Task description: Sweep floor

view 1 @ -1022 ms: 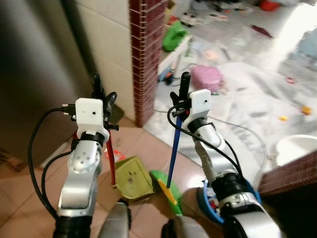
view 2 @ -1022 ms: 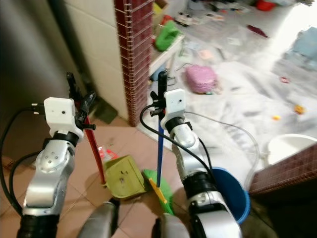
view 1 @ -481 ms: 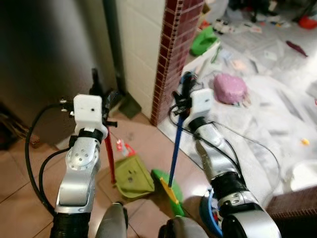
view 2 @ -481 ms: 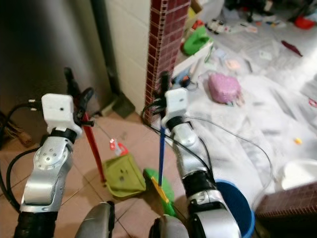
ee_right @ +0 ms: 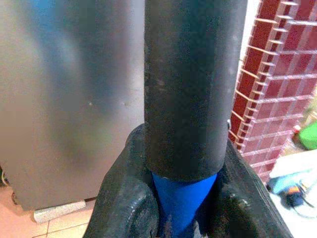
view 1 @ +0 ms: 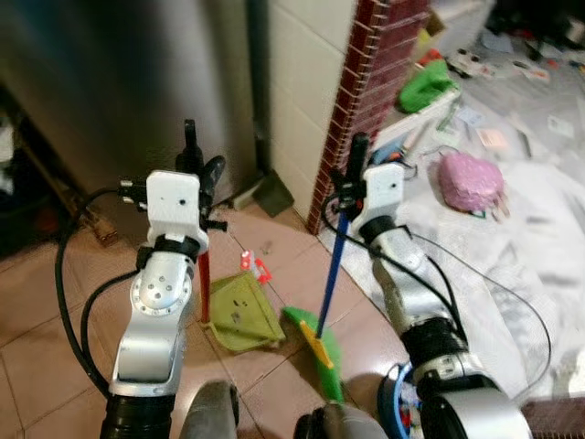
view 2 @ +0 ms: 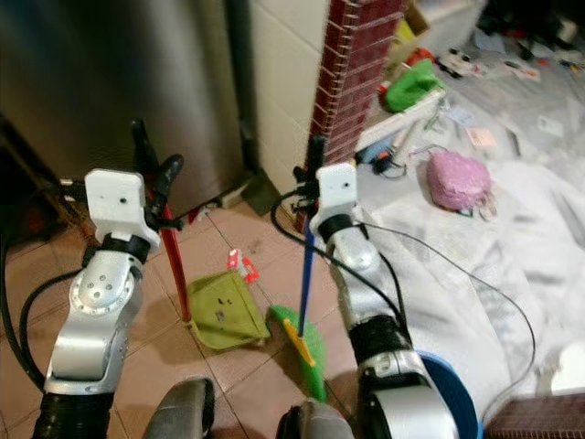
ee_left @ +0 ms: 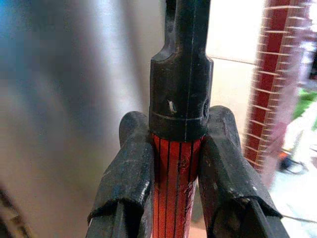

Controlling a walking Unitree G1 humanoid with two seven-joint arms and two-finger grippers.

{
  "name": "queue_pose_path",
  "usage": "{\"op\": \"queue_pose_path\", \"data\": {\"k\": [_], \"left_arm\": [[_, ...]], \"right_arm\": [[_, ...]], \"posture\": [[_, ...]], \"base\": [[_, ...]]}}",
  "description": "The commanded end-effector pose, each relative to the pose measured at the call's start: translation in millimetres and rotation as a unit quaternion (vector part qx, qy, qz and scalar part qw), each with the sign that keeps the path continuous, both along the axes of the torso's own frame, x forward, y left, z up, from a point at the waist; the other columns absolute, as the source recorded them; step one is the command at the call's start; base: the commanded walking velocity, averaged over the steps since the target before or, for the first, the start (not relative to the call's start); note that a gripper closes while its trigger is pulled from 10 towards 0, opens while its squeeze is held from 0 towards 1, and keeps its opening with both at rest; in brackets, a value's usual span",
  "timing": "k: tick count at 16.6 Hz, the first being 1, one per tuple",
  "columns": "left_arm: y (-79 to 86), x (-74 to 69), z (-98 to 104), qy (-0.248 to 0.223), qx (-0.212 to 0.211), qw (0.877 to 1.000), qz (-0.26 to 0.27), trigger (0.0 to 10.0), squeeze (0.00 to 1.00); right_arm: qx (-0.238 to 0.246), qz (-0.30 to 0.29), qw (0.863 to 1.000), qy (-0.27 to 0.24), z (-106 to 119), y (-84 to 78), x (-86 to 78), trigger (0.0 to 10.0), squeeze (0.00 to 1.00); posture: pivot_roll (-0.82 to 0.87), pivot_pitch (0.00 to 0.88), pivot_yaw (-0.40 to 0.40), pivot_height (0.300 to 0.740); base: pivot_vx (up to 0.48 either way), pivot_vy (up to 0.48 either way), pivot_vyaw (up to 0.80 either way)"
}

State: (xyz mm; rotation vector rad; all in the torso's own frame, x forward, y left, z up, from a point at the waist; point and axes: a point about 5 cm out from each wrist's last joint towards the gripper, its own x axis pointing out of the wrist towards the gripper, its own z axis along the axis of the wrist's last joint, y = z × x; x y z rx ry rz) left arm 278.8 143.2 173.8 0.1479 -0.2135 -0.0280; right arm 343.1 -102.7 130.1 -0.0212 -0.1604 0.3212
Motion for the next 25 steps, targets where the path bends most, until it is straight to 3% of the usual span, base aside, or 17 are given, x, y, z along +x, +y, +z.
{"op": "queue_pose_path", "data": {"k": [1,7,11,18,21,25], "left_arm": [[3.5,-4.4,12.1,-0.040,0.007,0.999,0.012,10.0,0.00],[6.1,-7.4,10.2,-0.044,0.032,0.998,0.013,10.0,0.00],[9.1,-13.7,1.1,-0.029,0.037,0.999,-0.005,10.0,0.00],[3.0,-36.0,-23.1,0.010,0.065,0.994,-0.083,10.0,0.00],[-5.7,-44.1,-32.1,0.014,0.081,0.989,-0.124,10.0,0.00],[-3.8,-37.8,-33.9,0.003,0.087,0.989,-0.120,10.0,0.00]], "right_arm": [[-0.004,0.007,1.000,-0.014,5.7,7.8,1.6,10.0,0.00],[-0.004,-0.005,1.000,-0.009,2.8,5.9,1.4,10.0,0.00],[-0.003,-0.042,0.999,-0.008,0.2,-2.3,1.4,10.0,0.00],[0.004,-0.087,0.996,0.003,1.4,-22.4,4.4,10.0,0.00],[0.020,-0.143,0.989,0.026,-3.4,-46.8,0.9,10.0,0.00],[0.037,-0.217,0.974,0.055,-10.0,-70.0,-0.6,10.0,0.00]], "posture": [[0.07,0.109,-0.112,0.740],[0.07,0.113,-0.113,0.740],[0.08,0.110,-0.115,0.740],[0.08,0.119,-0.107,0.740],[0.07,0.131,-0.109,0.740],[0.05,0.136,-0.097,0.740]], "base": [[0.000,0.000,0.66],[0.000,0.000,0.59],[0.000,0.000,0.00],[0.000,0.000,0.00],[0.000,0.000,0.00],[0.000,0.000,0.00]]}}
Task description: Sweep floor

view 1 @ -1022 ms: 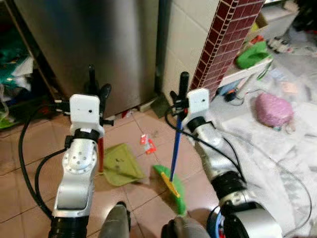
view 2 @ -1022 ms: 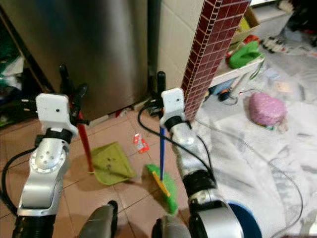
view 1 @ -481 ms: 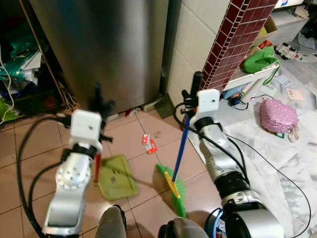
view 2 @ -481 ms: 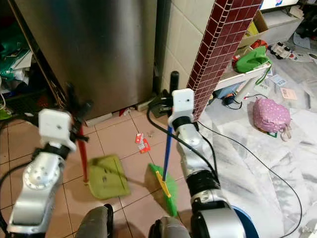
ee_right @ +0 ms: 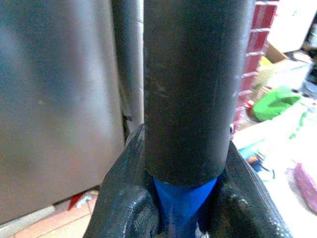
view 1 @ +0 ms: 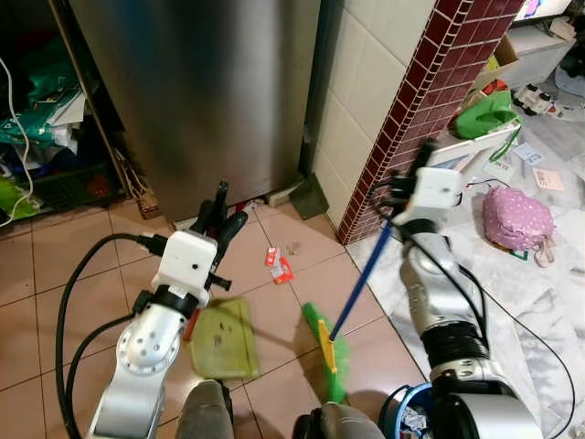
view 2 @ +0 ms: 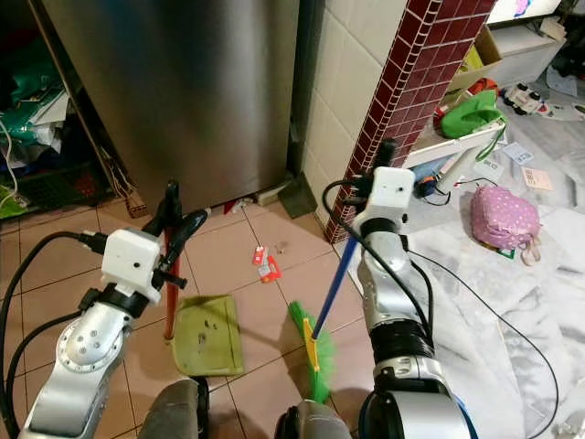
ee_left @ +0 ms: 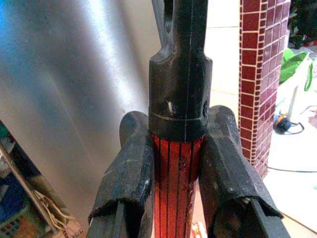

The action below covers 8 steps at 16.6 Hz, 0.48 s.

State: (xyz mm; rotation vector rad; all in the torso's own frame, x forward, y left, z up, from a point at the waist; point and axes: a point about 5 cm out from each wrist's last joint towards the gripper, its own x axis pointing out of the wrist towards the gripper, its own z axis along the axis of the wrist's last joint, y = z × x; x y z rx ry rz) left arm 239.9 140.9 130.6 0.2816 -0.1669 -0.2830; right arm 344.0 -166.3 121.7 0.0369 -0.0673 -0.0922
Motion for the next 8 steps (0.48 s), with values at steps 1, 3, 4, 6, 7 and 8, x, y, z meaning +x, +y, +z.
{"op": "queue_pose_path", "data": {"k": [1,3,4,6,7,8], "left_arm": [[0.6,2.7,10.5,-0.034,0.011,0.999,-0.012,10.0,0.00],[4.2,2.2,14.1,-0.042,0.024,0.999,-0.006,10.0,0.00],[5.3,1.3,14.0,-0.041,0.017,0.999,0.002,10.0,0.00],[5.6,-0.4,13.7,-0.049,0.025,0.998,0.017,10.0,0.00],[6.1,-1.6,12.5,-0.049,0.031,0.998,0.030,10.0,0.00],[8.0,-1.5,10.5,-0.045,0.027,0.997,0.050,10.0,0.00]], "right_arm": [[-0.004,-0.010,1.000,0.006,0.9,-3.3,-2.3,10.0,0.00],[-0.003,-0.008,1.000,0.005,4.0,0.3,-4.2,10.0,0.00],[0.000,-0.009,1.000,0.006,3.4,0.6,-5.7,10.0,0.00],[0.022,-0.011,1.000,0.007,2.8,1.1,-7.0,10.0,0.00],[0.028,-0.008,1.000,0.002,5.6,1.5,-7.4,10.0,0.00],[0.027,-0.006,1.000,0.001,7.3,2.0,-7.2,10.0,0.00]], "posture": [[0.06,0.154,-0.088,0.740],[0.05,0.173,-0.080,0.740],[0.05,0.178,-0.074,0.740],[0.05,0.179,-0.071,0.740],[0.06,0.175,-0.073,0.740],[0.06,0.174,-0.072,0.740]], "base": [[0.000,0.000,0.00],[0.000,0.000,-0.27],[0.000,0.000,-0.80],[0.000,0.000,-0.66],[0.000,0.000,0.00],[0.000,0.000,0.00]]}}
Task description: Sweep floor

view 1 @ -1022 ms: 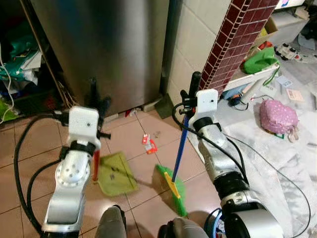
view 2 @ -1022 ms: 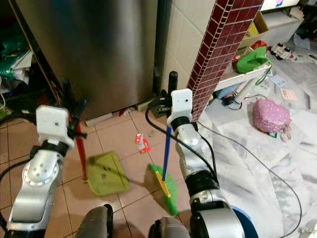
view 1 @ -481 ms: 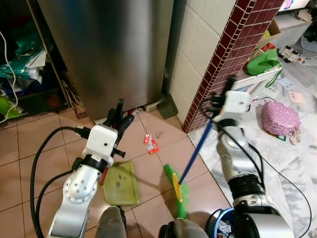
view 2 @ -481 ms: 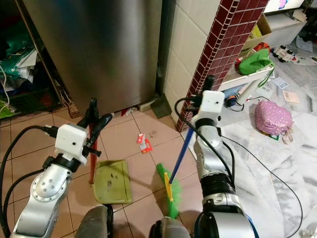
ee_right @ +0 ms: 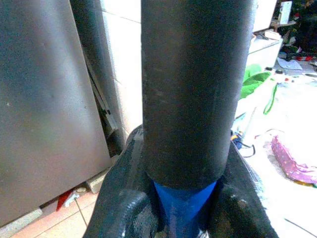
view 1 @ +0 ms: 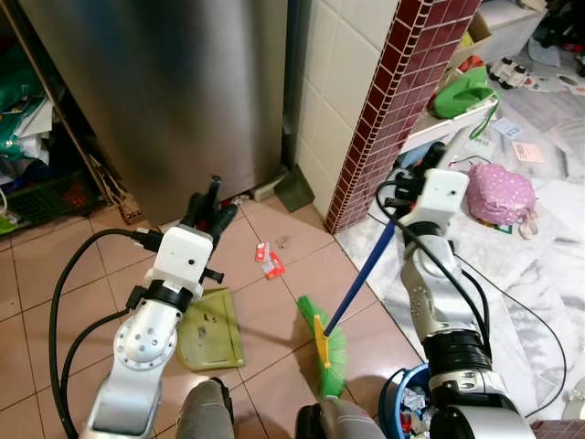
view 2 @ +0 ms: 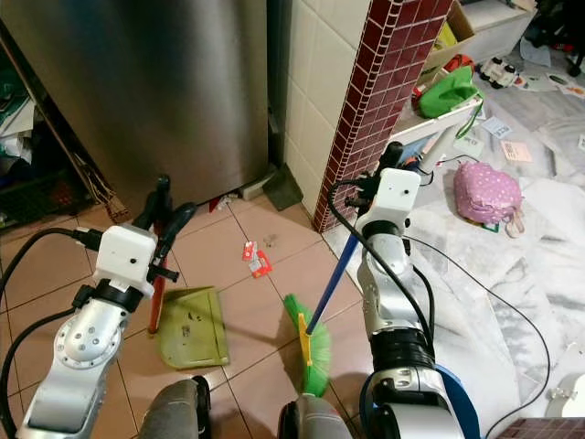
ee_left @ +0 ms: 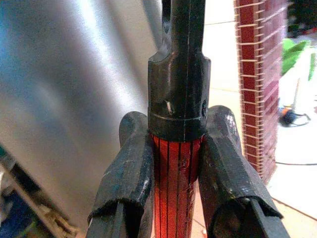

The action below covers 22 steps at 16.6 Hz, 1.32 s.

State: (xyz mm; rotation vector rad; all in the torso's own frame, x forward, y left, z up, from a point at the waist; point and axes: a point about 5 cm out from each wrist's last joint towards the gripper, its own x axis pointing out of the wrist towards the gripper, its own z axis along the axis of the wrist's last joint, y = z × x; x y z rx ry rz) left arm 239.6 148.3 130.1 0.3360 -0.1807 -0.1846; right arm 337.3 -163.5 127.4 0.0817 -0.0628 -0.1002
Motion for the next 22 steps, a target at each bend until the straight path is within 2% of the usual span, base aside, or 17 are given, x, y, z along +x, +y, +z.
{"op": "queue_pose_path", "data": {"k": [1,5,8,10,12,22], "left_arm": [[2.1,-2.6,9.4,-0.028,0.008,0.999,0.013,10.0,0.00],[16.5,0.5,10.0,-0.032,-0.027,0.997,0.071,10.0,0.00],[15.3,1.7,12.5,-0.037,-0.028,0.996,0.071,10.0,0.00],[17.0,0.2,13.5,-0.039,-0.031,0.996,0.072,10.0,0.00],[17.3,0.2,14.1,-0.039,-0.034,0.996,0.072,10.0,0.00],[15.9,1.5,18.2,-0.044,-0.040,0.996,0.065,10.0,0.00]], "right_arm": [[0.007,-0.003,1.000,-0.002,2.7,-1.4,-1.4,10.0,0.00],[0.020,-0.014,1.000,0.001,1.4,-8.0,-1.9,10.0,0.00],[0.012,0.007,1.000,-0.006,4.2,-3.7,1.0,10.0,0.00],[-0.012,0.040,0.998,-0.040,18.7,6.5,3.7,10.0,0.00],[-0.017,0.047,0.998,-0.049,22.6,9.3,3.8,10.0,0.00],[-0.031,0.069,0.995,-0.061,23.7,15.4,3.3,10.0,0.00]], "posture": [[0.06,0.169,-0.071,0.740],[0.06,0.153,-0.082,0.740],[0.06,0.154,-0.088,0.740],[0.06,0.157,-0.092,0.740],[0.06,0.158,-0.094,0.740],[0.06,0.156,-0.095,0.740]], "base": [[0.000,0.000,0.00],[0.000,0.000,0.00],[0.000,0.000,0.00],[0.000,0.000,0.00],[0.247,0.000,0.00],[0.312,0.049,0.14]]}}
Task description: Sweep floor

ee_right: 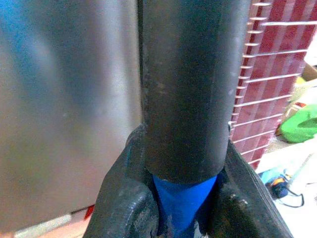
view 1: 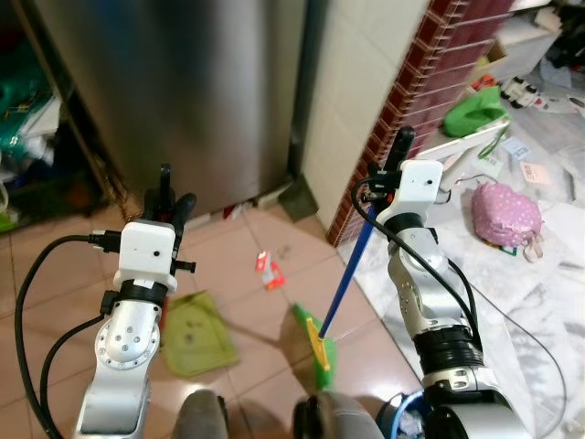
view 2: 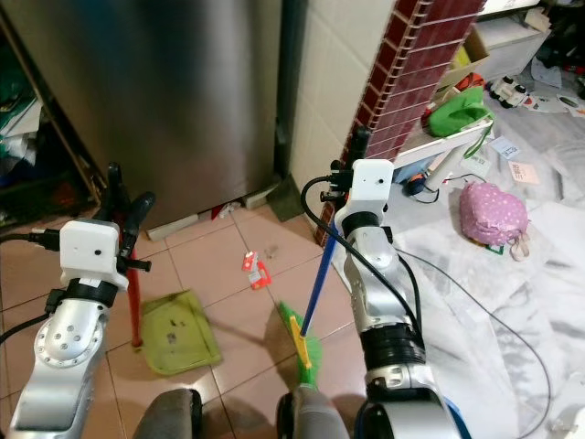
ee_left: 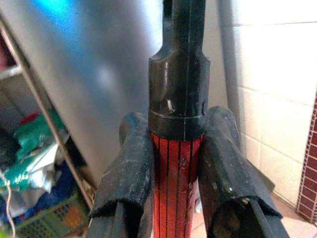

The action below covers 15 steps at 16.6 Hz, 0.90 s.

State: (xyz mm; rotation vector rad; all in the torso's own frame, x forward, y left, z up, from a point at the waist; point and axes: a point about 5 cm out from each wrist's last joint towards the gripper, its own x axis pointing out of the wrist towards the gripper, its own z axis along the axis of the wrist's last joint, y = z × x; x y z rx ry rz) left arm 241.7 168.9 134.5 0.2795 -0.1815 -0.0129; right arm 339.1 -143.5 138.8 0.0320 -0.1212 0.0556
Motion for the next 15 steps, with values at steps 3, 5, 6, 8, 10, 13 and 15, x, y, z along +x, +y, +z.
{"op": "queue_pose_path", "data": {"k": [3,5,6,8,10,13,15], "left_arm": [[-4.1,0.5,14.7,-0.034,0.000,0.999,-0.016,10.0,0.00],[-4.9,0.7,15.5,-0.034,-0.003,0.999,-0.017,10.0,0.00],[-5.1,0.7,15.5,-0.034,-0.003,0.999,-0.018,10.0,0.00],[-6.0,1.1,15.6,-0.033,-0.003,0.999,-0.019,10.0,0.00],[-5.9,1.1,15.9,-0.034,-0.003,0.999,-0.020,10.0,0.00],[-6.4,0.9,16.2,-0.033,-0.003,0.999,-0.021,10.0,0.00],[-6.2,0.5,16.7,-0.035,-0.003,0.999,-0.018,10.0,0.00]], "right_arm": [[-0.001,-0.003,0.999,-0.033,13.3,-3.6,2.3,10.0,0.00],[0.001,-0.003,0.999,-0.032,12.9,-2.9,2.5,10.0,0.00],[0.002,-0.004,1.000,-0.031,12.7,-2.7,2.6,10.0,0.00],[-0.020,-0.010,0.999,-0.036,13.7,-3.2,2.7,10.0,0.00],[-0.028,-0.013,0.998,-0.050,17.3,-4.3,2.6,10.0,0.00],[-0.027,-0.014,0.998,-0.055,20.0,-4.2,3.6,10.0,0.00],[-0.031,-0.017,0.998,-0.060,20.9,-4.7,3.3,10.0,0.00]], "posture": [[0.06,0.153,-0.094,0.740],[0.06,0.151,-0.093,0.740],[0.06,0.151,-0.093,0.740],[0.07,0.148,-0.094,0.740],[0.07,0.148,-0.094,0.740],[0.07,0.150,-0.096,0.740],[0.07,0.151,-0.098,0.740]], "base": [[0.349,0.266,0.00],[0.341,0.287,0.00],[0.322,0.330,0.00],[0.291,0.381,0.00],[0.292,0.381,0.35],[0.295,0.380,0.36],[0.315,0.362,0.00]]}}
